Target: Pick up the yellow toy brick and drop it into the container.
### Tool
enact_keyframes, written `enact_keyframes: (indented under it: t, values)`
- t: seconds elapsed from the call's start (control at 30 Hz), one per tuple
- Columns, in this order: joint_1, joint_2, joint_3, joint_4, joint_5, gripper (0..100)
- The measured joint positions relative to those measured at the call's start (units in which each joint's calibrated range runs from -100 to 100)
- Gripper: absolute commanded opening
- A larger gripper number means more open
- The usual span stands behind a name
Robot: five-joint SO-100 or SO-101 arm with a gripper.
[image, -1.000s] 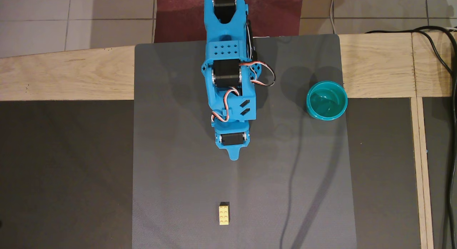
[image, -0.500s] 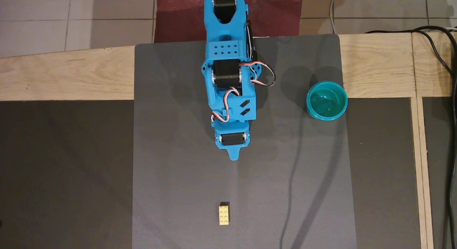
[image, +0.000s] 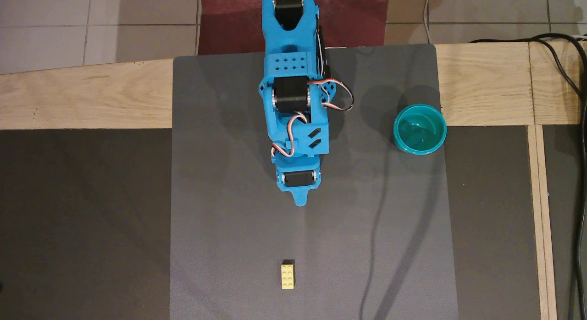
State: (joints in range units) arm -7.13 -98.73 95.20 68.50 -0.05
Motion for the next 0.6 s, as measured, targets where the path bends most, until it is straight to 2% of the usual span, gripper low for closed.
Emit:
enact_keyframes:
  t: [0.6]
  values:
    - [0.00, 0.00, 0.00, 0.00, 0.00, 0]
